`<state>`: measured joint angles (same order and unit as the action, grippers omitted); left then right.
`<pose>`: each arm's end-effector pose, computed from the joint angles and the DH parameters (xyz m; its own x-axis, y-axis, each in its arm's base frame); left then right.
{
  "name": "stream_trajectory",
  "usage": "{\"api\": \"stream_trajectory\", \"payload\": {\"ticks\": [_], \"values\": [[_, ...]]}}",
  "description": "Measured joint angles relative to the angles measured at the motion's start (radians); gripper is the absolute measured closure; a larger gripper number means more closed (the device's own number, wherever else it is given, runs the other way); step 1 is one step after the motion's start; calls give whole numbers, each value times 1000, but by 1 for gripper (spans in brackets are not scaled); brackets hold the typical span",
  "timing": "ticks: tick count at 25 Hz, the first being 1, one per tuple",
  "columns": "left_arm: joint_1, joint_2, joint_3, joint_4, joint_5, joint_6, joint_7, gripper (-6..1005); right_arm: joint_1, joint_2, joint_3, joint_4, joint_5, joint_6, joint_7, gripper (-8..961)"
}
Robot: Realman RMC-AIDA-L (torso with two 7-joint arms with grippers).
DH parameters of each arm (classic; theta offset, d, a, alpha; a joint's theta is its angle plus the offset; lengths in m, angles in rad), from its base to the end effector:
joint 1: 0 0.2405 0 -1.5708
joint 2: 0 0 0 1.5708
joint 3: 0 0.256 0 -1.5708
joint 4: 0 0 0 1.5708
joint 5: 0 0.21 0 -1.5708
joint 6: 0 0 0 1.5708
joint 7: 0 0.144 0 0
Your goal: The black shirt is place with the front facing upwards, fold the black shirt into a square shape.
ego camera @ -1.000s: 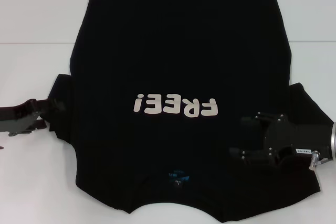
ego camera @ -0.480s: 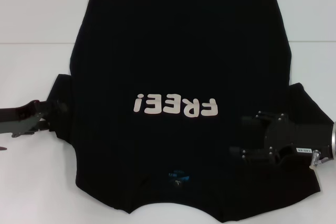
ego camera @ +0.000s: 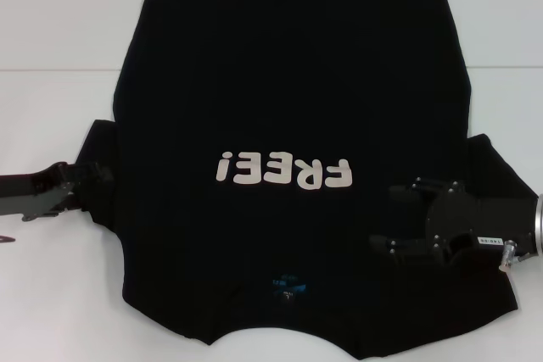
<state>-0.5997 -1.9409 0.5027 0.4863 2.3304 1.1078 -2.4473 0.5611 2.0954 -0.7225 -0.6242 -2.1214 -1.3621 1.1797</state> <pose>-0.3554 0.3712 0.0439 -0.0839 0.8098 0.5807 0.9898 0.1348 -0.0450 0.2775 0.3435 -0.0233 0.9290 -0.2072 -0.3065 -0.3017 -0.9039 -0.3033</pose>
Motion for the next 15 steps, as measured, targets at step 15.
{"api": "stream_trajectory", "payload": {"ticks": [15], "values": [[-8,-12,61,13,1,-53,10,332,0,0,3,-3,0,-5,0,38]]}}
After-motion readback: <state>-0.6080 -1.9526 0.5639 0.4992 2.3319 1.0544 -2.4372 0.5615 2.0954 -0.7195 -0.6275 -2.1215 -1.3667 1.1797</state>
